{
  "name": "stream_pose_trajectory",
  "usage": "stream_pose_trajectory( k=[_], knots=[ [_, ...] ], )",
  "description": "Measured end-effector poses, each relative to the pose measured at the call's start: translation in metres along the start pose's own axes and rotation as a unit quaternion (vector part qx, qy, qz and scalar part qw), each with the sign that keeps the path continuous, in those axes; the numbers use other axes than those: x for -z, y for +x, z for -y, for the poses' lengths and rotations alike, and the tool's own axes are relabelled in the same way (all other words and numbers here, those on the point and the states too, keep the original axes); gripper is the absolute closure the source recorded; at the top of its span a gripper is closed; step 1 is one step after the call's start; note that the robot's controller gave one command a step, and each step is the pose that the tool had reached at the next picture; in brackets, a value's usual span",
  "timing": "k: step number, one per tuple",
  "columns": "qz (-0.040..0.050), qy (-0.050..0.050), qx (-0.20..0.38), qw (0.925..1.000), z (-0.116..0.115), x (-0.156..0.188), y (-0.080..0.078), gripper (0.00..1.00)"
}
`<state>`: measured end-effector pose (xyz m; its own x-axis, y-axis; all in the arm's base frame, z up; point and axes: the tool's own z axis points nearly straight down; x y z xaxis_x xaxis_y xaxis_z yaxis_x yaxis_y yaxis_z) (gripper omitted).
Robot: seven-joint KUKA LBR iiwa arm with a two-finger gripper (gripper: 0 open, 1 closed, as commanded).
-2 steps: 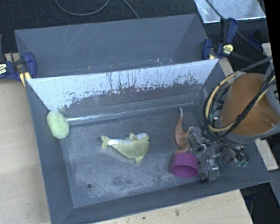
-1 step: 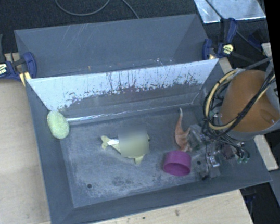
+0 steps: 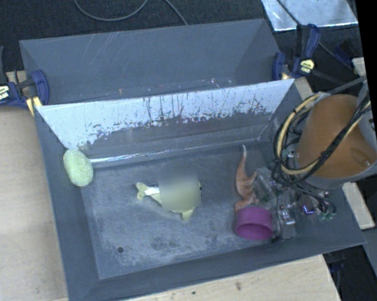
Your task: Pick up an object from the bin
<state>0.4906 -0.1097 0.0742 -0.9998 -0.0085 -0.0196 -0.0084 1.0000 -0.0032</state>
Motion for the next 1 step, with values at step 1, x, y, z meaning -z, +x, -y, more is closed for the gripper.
stream_pose_trajectory(
  k=[1],
  knots=[
    [0.0051, 0.001, 0.007, 1.0, 0.0005, 0.0024, -0.0041, 0.0]
  ],
)
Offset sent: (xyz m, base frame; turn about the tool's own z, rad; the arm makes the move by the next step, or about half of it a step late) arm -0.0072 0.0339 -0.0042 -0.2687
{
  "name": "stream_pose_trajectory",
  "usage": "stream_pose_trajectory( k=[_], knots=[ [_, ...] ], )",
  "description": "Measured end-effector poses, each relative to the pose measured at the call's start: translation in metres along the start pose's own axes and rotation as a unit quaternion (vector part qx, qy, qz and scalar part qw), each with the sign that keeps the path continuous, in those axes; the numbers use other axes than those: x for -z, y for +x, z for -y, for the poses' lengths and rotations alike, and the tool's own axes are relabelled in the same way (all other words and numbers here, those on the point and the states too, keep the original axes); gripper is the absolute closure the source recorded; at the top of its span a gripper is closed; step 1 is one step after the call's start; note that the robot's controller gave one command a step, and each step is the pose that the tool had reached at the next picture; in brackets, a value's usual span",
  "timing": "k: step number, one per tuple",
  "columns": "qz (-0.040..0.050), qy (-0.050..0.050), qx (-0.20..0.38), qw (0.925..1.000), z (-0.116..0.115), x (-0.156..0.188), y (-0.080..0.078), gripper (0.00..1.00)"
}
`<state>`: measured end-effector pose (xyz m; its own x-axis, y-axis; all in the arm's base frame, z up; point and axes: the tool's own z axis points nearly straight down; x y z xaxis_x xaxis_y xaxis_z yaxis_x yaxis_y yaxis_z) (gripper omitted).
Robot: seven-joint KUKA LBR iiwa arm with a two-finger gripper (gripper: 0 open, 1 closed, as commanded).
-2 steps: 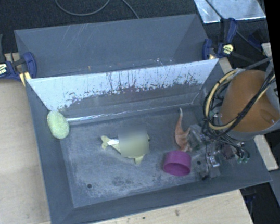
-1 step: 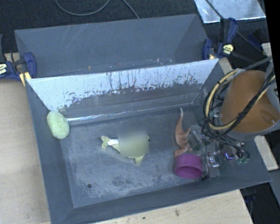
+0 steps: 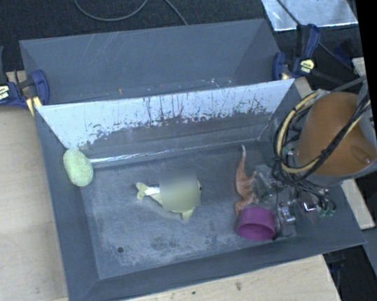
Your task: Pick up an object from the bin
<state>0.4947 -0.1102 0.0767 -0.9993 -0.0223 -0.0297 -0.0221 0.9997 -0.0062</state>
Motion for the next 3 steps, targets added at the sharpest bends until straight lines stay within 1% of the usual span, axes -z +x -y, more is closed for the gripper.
stream_pose_trajectory(
  k=[1, 2, 3],
  knots=[
    [-0.001, -0.001, 0.127, 0.992, -0.0322, 0.0003, 0.0027, 1.0],
    [-0.001, -0.001, 0.127, 0.9919, -0.0322, 0.0003, 0.0026, 1.0],
    [-0.0034, -0.001, 0.127, 0.9919, -0.032, 0.0041, 0.0029, 1.0]
  ],
)
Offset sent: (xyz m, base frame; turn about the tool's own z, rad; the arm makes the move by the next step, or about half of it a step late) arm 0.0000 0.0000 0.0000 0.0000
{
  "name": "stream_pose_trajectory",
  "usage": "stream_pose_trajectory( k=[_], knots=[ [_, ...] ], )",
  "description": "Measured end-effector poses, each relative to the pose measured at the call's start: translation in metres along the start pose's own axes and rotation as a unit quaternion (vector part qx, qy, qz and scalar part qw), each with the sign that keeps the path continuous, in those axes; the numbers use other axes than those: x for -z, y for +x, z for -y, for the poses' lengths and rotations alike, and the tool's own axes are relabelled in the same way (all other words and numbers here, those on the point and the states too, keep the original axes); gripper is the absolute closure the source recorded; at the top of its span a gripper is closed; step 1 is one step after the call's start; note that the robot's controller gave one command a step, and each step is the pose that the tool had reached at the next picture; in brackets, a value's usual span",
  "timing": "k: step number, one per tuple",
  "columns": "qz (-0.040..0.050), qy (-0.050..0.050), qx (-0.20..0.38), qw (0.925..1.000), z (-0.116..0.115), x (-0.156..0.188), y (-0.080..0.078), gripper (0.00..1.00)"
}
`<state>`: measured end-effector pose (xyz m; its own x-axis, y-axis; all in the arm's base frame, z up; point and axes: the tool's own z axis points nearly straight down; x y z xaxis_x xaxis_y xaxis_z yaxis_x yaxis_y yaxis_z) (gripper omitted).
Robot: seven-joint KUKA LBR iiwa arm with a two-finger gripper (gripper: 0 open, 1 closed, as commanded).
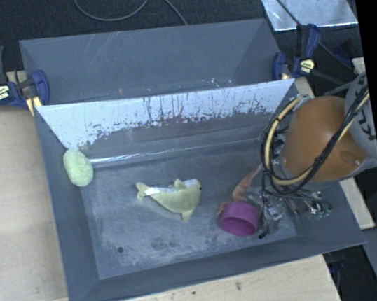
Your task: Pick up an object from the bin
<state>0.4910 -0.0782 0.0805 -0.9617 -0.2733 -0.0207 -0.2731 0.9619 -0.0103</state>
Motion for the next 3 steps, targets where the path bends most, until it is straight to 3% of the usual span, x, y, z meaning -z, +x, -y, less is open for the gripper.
stream_pose_trajectory(
  k=[1, 3],
  knots=[
    [-0.009, -0.004, 0.0, 1.0, -0.001, 0.014, 0.003, 1.0],
    [-0.0085, -0.004, 0.0, 1.0, -0.001, 0.053, 0.002, 1.0]
  ],
)
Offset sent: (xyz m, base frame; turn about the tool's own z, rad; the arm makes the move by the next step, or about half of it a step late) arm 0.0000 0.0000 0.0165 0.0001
